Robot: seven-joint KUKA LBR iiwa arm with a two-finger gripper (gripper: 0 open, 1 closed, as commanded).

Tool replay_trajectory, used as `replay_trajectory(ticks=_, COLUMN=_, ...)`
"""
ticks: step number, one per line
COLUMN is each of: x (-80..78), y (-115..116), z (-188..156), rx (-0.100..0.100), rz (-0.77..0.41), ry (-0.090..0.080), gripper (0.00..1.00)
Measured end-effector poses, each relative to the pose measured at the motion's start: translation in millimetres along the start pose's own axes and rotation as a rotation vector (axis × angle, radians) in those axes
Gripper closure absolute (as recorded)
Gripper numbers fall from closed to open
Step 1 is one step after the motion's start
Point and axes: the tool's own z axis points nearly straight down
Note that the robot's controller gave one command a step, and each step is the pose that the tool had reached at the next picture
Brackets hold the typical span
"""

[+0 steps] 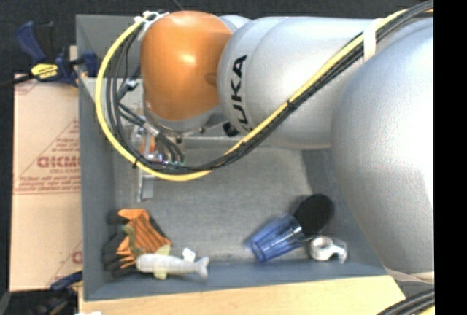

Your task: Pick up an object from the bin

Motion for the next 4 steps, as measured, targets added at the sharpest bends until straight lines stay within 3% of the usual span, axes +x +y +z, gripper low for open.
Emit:
replay_trajectory(ticks=1, x=40.8, y=-2.3, z=129.7, rx=-0.001, rz=0.196, ry=0.001, gripper=0.00)
replay_trajectory(ticks=2, x=42.0, y=-6.9, z=61.0, rx=-0.005, rz=0.115, ry=-0.012, gripper=0.00)
replay_trajectory(ticks=3, x=38.8, y=-3.2, z=107.6, rx=0.003, rz=0.797, ry=0.006, gripper=0.00)
replay_trajectory(ticks=4, x=51.4, y=-3.6, z=130.9, rx=-0.004, rz=0.305, ry=-0.010, gripper=0.00)
